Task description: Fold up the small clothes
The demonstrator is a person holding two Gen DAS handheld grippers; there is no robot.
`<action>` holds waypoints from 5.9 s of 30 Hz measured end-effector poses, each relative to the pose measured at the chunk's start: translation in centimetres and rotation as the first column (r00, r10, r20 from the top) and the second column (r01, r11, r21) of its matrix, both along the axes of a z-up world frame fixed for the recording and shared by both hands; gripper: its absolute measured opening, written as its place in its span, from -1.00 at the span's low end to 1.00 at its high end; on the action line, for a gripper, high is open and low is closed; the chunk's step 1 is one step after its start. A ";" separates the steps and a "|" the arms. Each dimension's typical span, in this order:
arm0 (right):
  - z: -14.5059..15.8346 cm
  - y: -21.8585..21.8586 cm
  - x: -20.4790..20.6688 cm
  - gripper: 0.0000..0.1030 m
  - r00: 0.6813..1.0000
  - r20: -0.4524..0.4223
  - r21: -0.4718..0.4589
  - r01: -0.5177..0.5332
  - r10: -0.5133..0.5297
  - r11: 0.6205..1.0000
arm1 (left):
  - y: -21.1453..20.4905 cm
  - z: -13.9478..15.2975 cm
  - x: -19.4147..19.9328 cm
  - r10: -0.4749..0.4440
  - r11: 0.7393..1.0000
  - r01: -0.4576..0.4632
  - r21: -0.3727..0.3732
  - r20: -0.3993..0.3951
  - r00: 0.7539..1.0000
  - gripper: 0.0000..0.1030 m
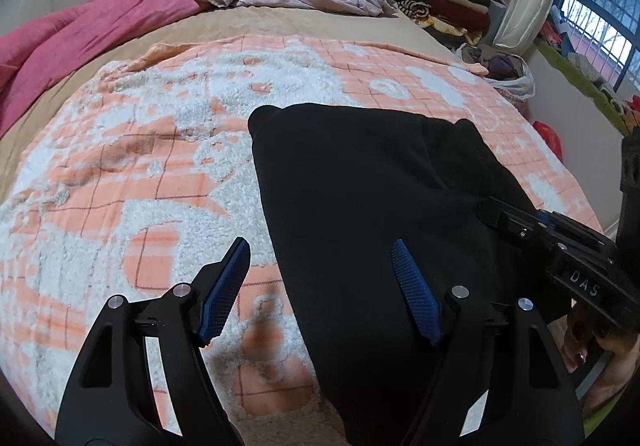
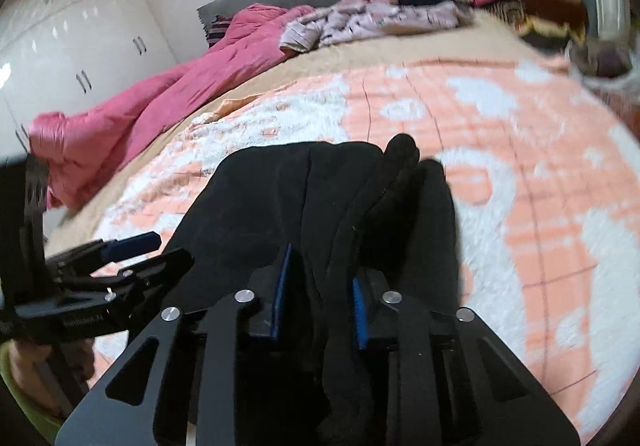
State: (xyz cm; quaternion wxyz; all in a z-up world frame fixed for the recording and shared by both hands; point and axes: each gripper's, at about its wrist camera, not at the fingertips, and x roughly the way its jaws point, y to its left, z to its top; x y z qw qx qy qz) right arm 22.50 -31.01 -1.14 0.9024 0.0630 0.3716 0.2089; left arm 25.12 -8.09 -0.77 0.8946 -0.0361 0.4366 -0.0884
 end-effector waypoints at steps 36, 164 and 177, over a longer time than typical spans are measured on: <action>-0.1 -3.3 -3.1 -0.79 0.995 -0.031 -0.032 0.098 -0.099 0.995 | -0.8 -0.8 -1.4 -0.028 0.999 0.027 -0.044 -0.027 0.999 0.46; 0.2 0.9 -23.8 0.91 0.947 0.166 -0.213 0.306 -0.274 0.928 | 4.4 0.3 -20.2 0.003 0.999 -0.005 0.035 0.064 0.998 0.81; 0.2 0.8 -23.8 0.91 0.947 0.166 -0.212 0.306 -0.274 0.928 | 4.4 0.6 -20.1 0.001 0.999 -0.004 0.047 0.070 0.998 0.81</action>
